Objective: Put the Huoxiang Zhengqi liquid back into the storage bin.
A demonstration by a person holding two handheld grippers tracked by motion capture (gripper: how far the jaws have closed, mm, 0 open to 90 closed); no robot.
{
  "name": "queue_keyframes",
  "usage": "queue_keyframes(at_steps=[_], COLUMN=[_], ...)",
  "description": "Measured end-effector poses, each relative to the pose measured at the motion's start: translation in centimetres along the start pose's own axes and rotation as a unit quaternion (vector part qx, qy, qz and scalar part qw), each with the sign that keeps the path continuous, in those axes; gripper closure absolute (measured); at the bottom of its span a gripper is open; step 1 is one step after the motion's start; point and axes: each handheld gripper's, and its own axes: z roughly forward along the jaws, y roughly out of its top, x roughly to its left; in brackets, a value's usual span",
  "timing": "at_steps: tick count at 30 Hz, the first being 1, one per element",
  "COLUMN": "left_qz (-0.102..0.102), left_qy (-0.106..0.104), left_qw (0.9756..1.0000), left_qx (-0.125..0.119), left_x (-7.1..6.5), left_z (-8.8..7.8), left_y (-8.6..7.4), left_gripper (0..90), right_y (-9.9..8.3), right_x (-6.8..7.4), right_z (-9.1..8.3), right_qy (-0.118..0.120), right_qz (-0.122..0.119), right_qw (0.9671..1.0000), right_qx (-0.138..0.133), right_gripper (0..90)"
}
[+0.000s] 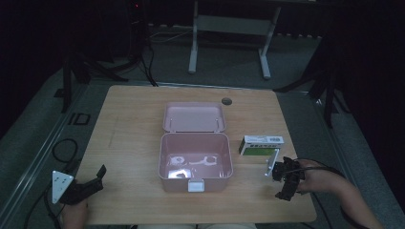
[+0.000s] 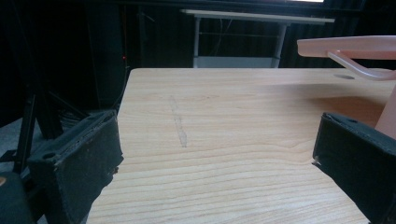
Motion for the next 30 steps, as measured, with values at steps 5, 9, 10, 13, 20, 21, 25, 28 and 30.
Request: queue_keyframes(at_steps=[5,9,10,13,20,21,25,28,30], left_qz=[-0.001,-0.001,-0.001,-0.001,-0.002,-0.002,-0.002,-0.002,-0.003], left_qy=[0.0,-0.001,-0.001,-0.001,-0.002,-0.002,-0.002,-0.002,-0.003], left_qw=[1.0,1.0,1.0,1.0,1.0,1.0,1.0,1.0,1.0], left_qx=[-0.001,-0.001,-0.001,-0.001,-0.002,-0.002,-0.003,-0.003,-0.004], left_x=[0.0,0.0,0.0,0.0,0.0,0.0,0.0,0.1,0.1], left_z=[0.0,0.0,0.0,0.0,0.0,0.0,0.0,-0.1,-0.1], left_y=[0.0,0.0,0.0,0.0,0.0,0.0,0.0,0.0,0.0], left_gripper=[1.0,1.0,1.0,1.0,1.0,1.0,1.0,1.0,1.0], right_y=[0.8,1.5,1.7,2.4,4.0,4.2,5.2,5.6,6.0], right_x=[0.3,0.4,0.5,0.7,0.8,0.7,0.8,0.9,1.0], right_z=[0.1,0.0,0.0,0.0,-0.2,-0.2,0.1,0.2,-0.1], right_qy=[0.002,-0.004,-0.003,0.0,0.008,0.012,0.012,0.009,0.009], right_qz=[-0.02,-0.017,-0.018,-0.031,-0.046,-0.047,-0.066,-0.075,-0.081], right_qw=[0.9997,0.9998,0.9998,0.9995,0.9988,0.9987,0.9976,0.9969,0.9965], right_qx=[0.013,0.01,0.009,0.011,0.015,0.015,0.02,0.02,0.016], right_gripper=[11.3,11.3,11.3,11.3,11.4,11.4,11.4,12.5,13.0])
